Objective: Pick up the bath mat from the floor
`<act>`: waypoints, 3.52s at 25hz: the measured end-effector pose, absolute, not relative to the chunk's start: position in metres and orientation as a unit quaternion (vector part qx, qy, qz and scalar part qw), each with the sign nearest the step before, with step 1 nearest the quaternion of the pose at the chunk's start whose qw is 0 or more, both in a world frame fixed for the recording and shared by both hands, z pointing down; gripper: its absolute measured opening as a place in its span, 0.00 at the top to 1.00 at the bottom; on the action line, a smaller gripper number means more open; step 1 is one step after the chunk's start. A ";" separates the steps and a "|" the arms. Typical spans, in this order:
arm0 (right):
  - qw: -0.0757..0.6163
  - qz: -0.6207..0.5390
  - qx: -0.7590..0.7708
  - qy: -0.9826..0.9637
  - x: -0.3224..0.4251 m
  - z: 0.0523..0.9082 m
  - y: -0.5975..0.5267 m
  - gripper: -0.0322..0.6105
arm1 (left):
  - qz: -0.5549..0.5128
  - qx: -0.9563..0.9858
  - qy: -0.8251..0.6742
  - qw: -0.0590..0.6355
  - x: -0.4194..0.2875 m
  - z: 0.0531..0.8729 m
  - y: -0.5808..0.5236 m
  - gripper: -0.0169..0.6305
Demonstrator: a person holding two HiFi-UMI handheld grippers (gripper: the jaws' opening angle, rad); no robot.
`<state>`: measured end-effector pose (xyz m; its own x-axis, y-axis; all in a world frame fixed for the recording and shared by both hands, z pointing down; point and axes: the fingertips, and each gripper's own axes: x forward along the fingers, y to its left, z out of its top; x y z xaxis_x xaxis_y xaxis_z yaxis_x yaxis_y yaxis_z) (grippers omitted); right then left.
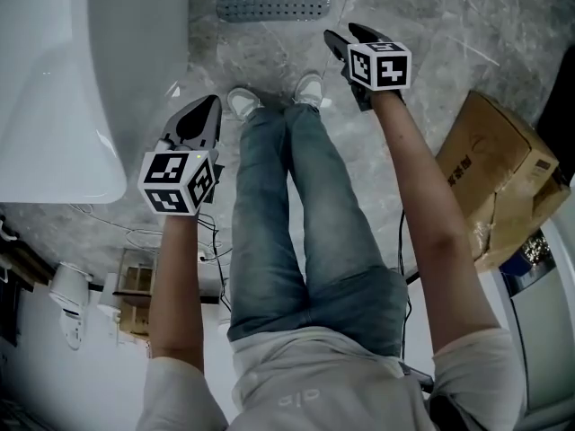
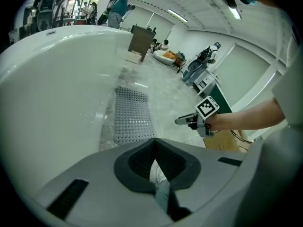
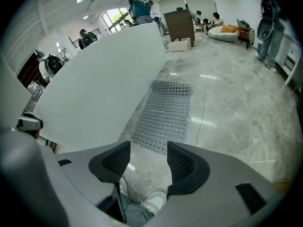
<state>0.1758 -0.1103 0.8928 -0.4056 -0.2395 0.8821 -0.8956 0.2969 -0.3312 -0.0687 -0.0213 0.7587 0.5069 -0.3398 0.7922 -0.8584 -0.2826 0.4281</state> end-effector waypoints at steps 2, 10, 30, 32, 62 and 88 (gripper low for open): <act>0.365 0.452 0.403 -0.707 0.181 0.913 -0.112 0.53 | 0.298 0.745 -0.400 0.444 -0.067 0.773 -0.022 0.95; 0.368 0.479 0.403 -0.687 0.206 0.987 -0.108 0.49 | 0.309 0.736 -0.408 0.443 -0.058 0.818 -0.032 0.95; 0.384 0.506 0.396 -0.663 0.235 1.177 -0.110 0.45 | 0.350 0.743 -0.385 0.422 -0.035 0.945 -0.042 0.95; 0.385 0.507 0.397 -0.661 0.234 1.192 -0.110 0.44 | 0.354 0.744 -0.383 0.418 -0.039 0.955 -0.046 0.95; 0.378 0.499 0.443 -0.641 0.218 1.250 -0.122 0.40 | 0.379 0.757 -0.330 0.418 -0.063 1.008 -0.026 0.95; 0.218 0.560 0.381 -0.703 0.147 1.155 -0.121 0.85 | 0.372 0.742 -0.349 0.435 -0.063 0.974 0.012 0.95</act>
